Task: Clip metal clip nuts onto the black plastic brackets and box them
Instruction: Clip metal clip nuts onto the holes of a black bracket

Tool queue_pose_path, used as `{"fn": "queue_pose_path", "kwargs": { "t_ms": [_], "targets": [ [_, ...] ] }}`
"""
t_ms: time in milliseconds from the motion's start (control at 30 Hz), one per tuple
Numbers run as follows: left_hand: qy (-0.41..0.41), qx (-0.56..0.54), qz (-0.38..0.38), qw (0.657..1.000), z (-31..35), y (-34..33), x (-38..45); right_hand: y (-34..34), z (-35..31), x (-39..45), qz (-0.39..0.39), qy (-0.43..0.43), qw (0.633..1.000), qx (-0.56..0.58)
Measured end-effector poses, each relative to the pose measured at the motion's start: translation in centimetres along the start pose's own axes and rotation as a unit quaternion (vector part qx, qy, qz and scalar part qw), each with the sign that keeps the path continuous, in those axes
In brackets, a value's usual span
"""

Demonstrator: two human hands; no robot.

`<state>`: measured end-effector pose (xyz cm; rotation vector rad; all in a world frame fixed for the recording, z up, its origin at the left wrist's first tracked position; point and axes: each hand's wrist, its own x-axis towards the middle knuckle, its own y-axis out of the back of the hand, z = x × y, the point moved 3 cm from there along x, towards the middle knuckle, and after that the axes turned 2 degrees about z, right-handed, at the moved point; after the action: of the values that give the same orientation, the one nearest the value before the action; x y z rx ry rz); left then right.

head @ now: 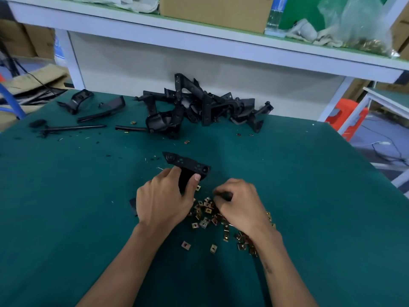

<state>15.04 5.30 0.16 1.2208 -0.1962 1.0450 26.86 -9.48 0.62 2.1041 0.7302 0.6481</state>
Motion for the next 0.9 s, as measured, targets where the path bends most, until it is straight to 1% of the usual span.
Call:
{"fn": "queue_pose_path", "kwargs": {
  "t_ms": [33, 67, 133, 233, 400, 500, 567, 600, 667, 700, 767, 800, 833, 900],
  "targets": [
    [-0.001, -0.009, 0.0, 1.0, 0.0, -0.2, -0.1, -0.3, 0.0, -0.2, -0.027, -0.001, 0.999, -0.027],
    [-0.001, -0.013, 0.0, 1.0, 0.0, -0.3, -0.2, -0.4, 0.0, -0.3, -0.037, -0.004, 0.998, -0.045],
    [0.001, -0.013, -0.001, 1.0, 0.0, -0.5, -0.3, -0.2, -0.1, -0.5, -0.033, -0.01, 0.998, -0.056],
    [0.013, -0.003, -0.021, 1.0, -0.2, -0.9, -0.5, -0.1, -0.1, -0.7, -0.034, -0.011, 0.998, -0.053],
    [0.023, 0.001, -0.067, 0.997, -0.3, -1.4, -0.7, -0.4, -0.3, -1.1, -0.033, 0.02, 0.995, -0.093],
    [0.014, -0.003, -0.07, 0.997, -0.2, -1.2, -0.7, -0.7, -0.3, -1.2, -0.04, 0.035, 0.996, -0.073],
    [0.007, -0.003, -0.067, 0.998, -0.1, -1.1, -0.7, -0.7, -0.3, -1.2, -0.034, 0.039, 0.998, -0.038],
    [0.003, -0.002, -0.066, 0.998, -0.1, -1.0, -0.7, -0.6, -0.3, -1.2, -0.02, 0.031, 0.999, -0.001],
    [-0.008, -0.003, -0.068, 0.998, 0.1, -1.0, -0.8, 0.1, 0.0, -1.2, 0.027, 0.005, 0.993, 0.111],
    [-0.018, -0.003, -0.067, 0.998, 0.1, -1.0, -0.8, 0.5, 0.1, -1.2, 0.053, -0.01, 0.983, 0.177],
    [-0.039, 0.002, -0.066, 0.997, 0.4, -0.8, -0.9, 1.3, 0.2, -1.1, 0.093, -0.03, 0.948, 0.302],
    [-0.05, 0.005, -0.068, 0.996, 0.5, -0.7, -1.0, 1.7, 0.3, -1.1, 0.109, -0.031, 0.935, 0.337],
    [-0.064, 0.009, -0.071, 0.995, 0.7, -0.7, -1.1, 1.9, 0.3, -1.1, 0.121, -0.03, 0.928, 0.352],
    [-0.092, 0.019, -0.078, 0.993, 1.0, -0.6, -1.2, 2.1, 0.4, -1.0, 0.143, -0.024, 0.927, 0.346]
  ]
}}
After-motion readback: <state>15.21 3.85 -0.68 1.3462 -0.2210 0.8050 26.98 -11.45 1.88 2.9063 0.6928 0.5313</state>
